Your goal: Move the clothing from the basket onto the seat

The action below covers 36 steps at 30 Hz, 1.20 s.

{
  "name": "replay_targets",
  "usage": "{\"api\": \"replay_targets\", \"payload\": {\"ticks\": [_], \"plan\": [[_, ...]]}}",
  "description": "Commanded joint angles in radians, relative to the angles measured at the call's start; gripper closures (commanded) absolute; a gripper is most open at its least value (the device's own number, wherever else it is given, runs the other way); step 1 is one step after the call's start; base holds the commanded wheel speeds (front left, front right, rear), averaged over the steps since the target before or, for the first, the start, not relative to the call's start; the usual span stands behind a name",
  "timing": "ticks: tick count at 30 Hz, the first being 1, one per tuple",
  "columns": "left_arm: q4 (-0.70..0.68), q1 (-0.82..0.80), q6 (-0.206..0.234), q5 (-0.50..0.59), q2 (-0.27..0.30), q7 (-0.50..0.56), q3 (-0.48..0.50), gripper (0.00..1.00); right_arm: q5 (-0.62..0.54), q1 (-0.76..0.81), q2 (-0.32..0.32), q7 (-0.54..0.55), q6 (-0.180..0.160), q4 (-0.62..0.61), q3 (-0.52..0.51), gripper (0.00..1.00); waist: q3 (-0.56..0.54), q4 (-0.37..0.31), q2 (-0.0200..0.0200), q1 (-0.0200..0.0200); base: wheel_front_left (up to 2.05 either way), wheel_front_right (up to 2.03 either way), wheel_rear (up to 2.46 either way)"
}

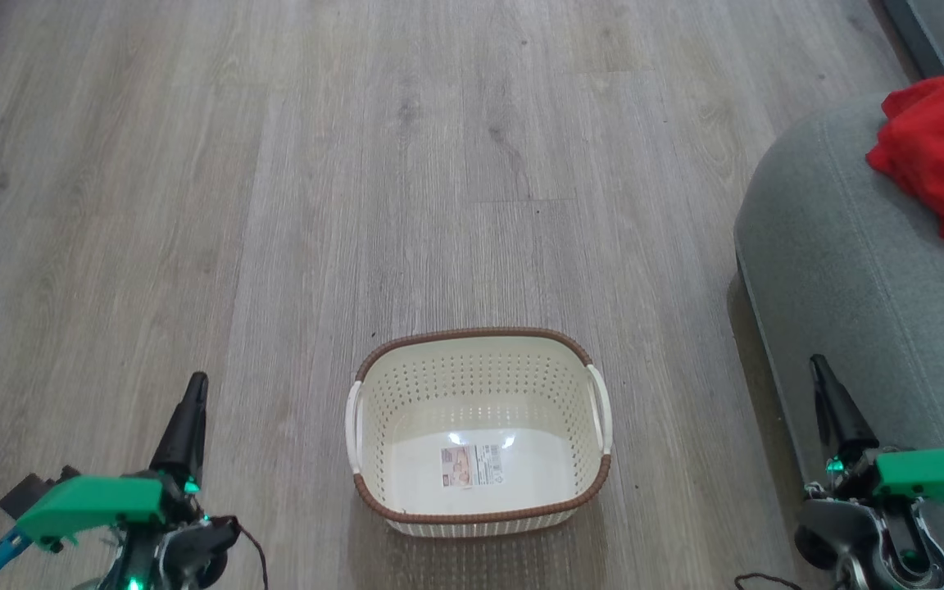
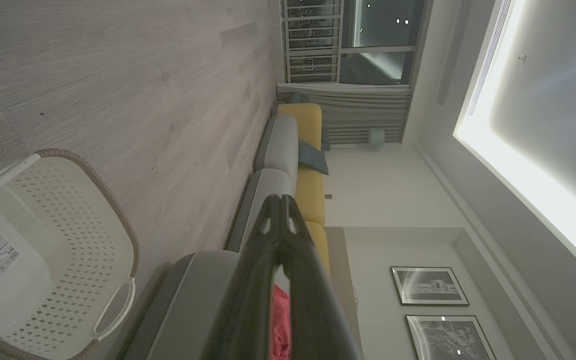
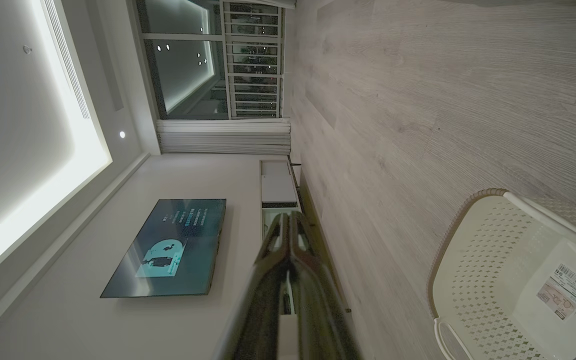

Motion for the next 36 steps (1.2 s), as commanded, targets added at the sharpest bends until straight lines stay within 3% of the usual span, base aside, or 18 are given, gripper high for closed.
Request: {"api": "replay_targets", "payload": {"ticks": [1, 36], "plan": [[-0.035, -0.046, -0.009, -0.007, 0.008, 0.008, 0.035, 1.00, 0.006, -0.056, -0.004, 0.004, 0.000, -0.039, 0.018, 1.00, 0.000, 0.000, 0.0000, 0.0000, 0.00, 0.00, 0.00], [-0.035, -0.046, -0.009, -0.007, 0.008, 0.008, 0.035, 1.00, 0.006, -0.056, -0.004, 0.004, 0.000, -0.039, 0.018, 1.00, 0.000, 0.000, 0.0000, 0.0000, 0.00, 0.00, 0.00]]}}
